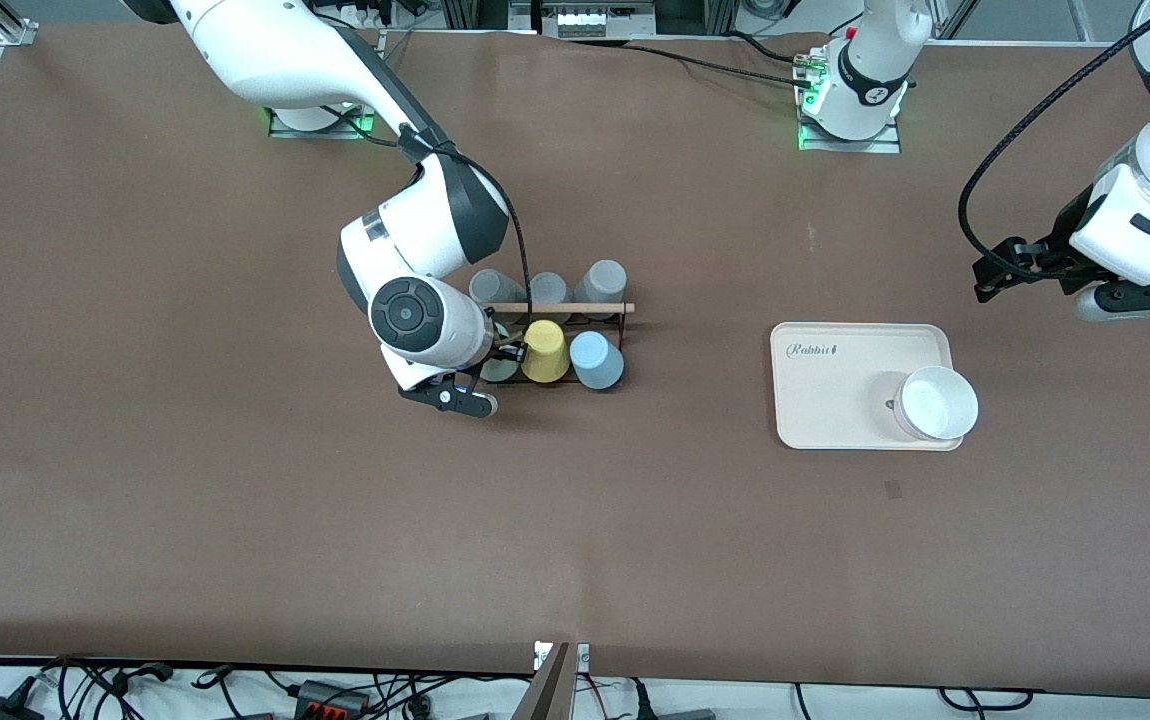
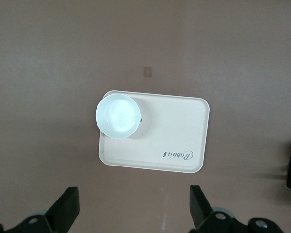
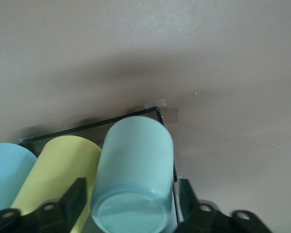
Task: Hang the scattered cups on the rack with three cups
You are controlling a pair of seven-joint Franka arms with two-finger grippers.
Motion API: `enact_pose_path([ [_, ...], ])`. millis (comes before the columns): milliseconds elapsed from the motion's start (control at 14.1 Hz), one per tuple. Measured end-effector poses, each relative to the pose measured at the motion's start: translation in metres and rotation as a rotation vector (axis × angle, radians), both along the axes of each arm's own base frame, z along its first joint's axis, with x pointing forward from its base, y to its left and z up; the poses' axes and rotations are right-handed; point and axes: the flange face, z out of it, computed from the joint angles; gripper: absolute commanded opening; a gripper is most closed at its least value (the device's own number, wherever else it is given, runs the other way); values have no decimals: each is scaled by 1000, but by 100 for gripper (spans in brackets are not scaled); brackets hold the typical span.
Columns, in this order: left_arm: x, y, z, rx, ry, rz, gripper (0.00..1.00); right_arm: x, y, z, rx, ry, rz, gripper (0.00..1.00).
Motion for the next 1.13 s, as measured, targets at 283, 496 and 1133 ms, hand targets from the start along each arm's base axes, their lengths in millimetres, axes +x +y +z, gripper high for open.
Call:
enact_pose_path([
  [283, 0, 6, 0, -12, 2, -11, 100, 23, -14, 45, 19, -57, -29, 100],
  [496, 1, 12, 0, -22, 2, -8, 100, 46, -50, 93, 19, -63, -72, 100],
  [1133, 0, 8, 0, -22, 3, -41, 100, 89, -262, 224, -54, -213, 111, 100],
])
